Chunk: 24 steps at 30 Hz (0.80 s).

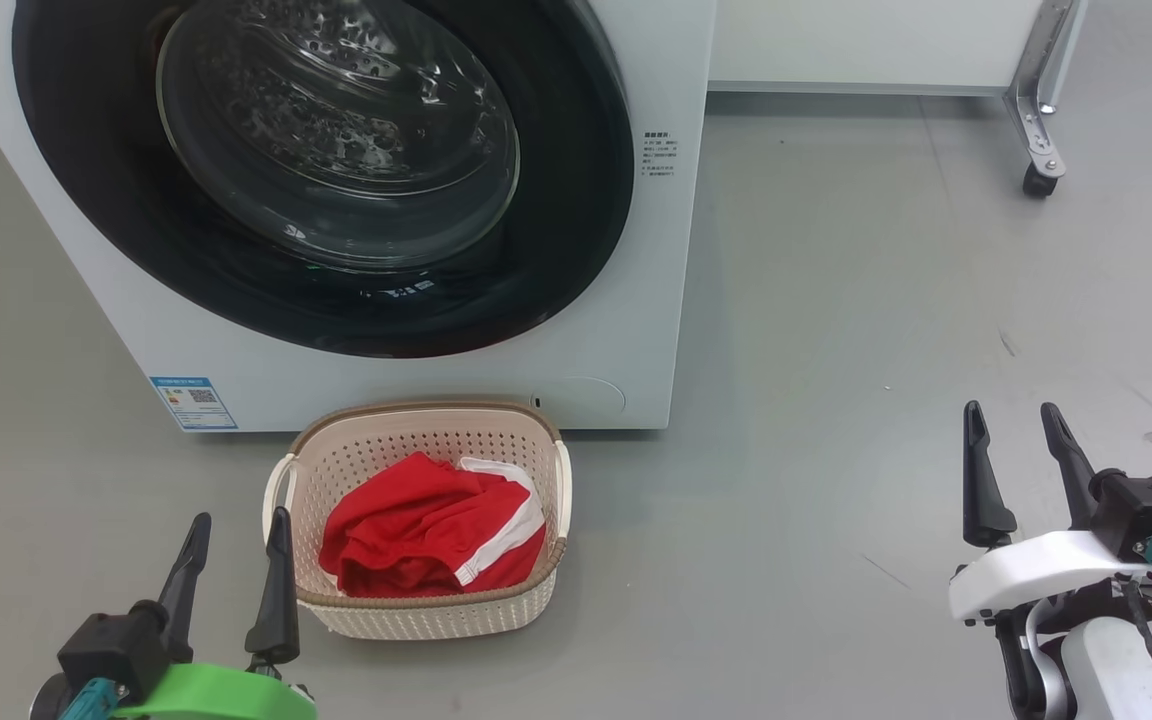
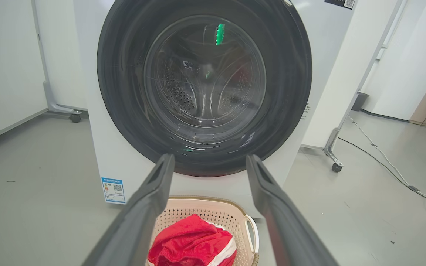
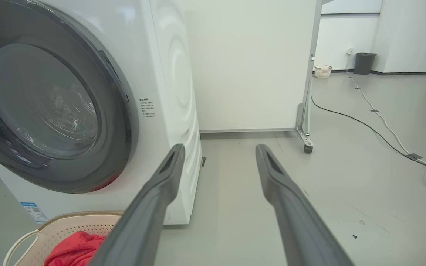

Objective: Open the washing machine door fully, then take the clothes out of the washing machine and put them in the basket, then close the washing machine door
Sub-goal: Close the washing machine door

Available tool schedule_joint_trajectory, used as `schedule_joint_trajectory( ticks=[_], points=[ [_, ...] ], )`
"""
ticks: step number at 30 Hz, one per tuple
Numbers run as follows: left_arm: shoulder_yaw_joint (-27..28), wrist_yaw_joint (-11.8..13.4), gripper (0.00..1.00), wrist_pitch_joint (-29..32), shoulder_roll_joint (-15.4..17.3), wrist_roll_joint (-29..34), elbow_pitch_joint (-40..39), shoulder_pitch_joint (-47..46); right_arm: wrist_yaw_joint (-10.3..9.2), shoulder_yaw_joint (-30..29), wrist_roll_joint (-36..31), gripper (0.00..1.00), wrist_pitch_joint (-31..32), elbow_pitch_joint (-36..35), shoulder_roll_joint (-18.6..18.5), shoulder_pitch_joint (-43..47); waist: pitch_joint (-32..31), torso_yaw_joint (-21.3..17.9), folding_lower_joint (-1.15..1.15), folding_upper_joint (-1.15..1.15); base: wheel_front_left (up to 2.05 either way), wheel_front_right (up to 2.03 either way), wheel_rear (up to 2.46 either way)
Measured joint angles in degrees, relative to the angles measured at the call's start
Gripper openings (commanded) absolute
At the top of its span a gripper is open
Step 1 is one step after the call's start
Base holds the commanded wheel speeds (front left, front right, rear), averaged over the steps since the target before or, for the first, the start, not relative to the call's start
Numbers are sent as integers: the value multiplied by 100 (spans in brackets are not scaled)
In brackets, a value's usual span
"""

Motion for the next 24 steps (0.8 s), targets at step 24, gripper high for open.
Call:
schedule_joint_trajectory(
  ticks=[24],
  points=[
    [-56,-19,100,0,24,298,-16,108,1,-51,-58,100,0,-88,74,204,34,39,0,0,0,0,0]
  ],
)
